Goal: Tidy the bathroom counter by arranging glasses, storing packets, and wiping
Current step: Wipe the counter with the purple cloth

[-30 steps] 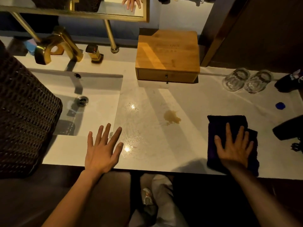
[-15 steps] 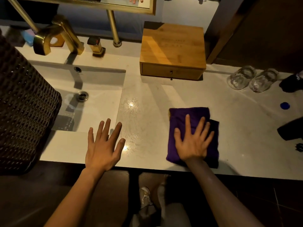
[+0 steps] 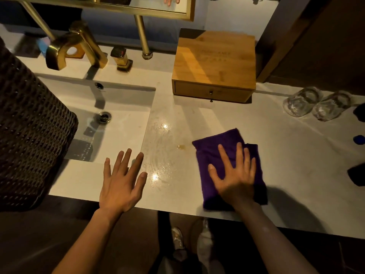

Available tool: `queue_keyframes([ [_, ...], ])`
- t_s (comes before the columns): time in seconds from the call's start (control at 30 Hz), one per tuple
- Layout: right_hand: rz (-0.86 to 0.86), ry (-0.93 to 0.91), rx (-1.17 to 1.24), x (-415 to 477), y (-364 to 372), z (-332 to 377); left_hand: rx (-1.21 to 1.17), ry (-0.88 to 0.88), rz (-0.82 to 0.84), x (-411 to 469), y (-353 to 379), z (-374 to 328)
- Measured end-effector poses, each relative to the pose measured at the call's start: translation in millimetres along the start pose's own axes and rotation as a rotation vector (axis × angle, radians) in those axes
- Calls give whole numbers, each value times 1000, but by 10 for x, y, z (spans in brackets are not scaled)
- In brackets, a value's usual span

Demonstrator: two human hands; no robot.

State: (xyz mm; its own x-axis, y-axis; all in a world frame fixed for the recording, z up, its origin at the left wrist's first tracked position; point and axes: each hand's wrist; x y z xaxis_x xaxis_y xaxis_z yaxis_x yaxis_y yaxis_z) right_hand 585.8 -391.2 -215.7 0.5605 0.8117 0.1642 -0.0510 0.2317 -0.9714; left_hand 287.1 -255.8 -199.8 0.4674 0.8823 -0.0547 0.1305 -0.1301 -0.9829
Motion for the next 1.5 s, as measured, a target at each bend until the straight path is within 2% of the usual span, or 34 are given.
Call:
queue_keyframes([
  [0.13, -42, 192, -20, 67, -75, -593, 8, -16, -4, -7, -8, -24],
  [0.27, 146, 368, -54, 206, -228, -1076, 1, -17, -1, 3, -8, -24],
  [0.47, 159, 416, -106, 391, -164, -888, 19, -8, 5, 9, -2, -24],
  [0.57, 210, 306, -115, 564, -109, -644, 24, -10, 4, 11, -2, -29],
  [0.73, 299, 18, -95, 841, -5, 4, 13, -16, -12, 9, -3, -37],
  [0.83, 272, -120, -34, 763, 9, 454, -7, -29, -24, -2, -8, -35],
  [0.93, 319, -248, 12, 471, 8, 814, -23, -50, -35, -6, -7, -22],
  [1.0, 323, -320, 13, 234, -6, 893, -33, -60, -41, -9, -6, -16],
  [1.1, 228, -364, 85, -78, -55, 661, -32, -71, -45, -6, -10, -21],
  [1.27, 213, -248, 54, -338, -200, -245, -26, -69, -50, -18, -10, -20],
  [1.4, 249, 34, -41, -128, -317, -746, -31, -65, -55, -22, -18, -24],
  [1.5, 181, 254, -58, 172, -254, -676, -36, -64, -53, -14, -25, -37],
])
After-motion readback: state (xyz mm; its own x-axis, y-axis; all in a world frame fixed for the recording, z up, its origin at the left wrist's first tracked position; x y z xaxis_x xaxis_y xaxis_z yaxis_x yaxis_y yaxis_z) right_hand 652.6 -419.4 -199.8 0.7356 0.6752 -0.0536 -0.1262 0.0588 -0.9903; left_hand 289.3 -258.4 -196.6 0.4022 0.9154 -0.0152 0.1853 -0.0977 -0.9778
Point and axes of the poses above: each hand's wrist, its own x-axis towards the middle knuckle, its own y-axis out of the palm, z = x × y, and after that the axes turned 8 degrees about -z, right-handed
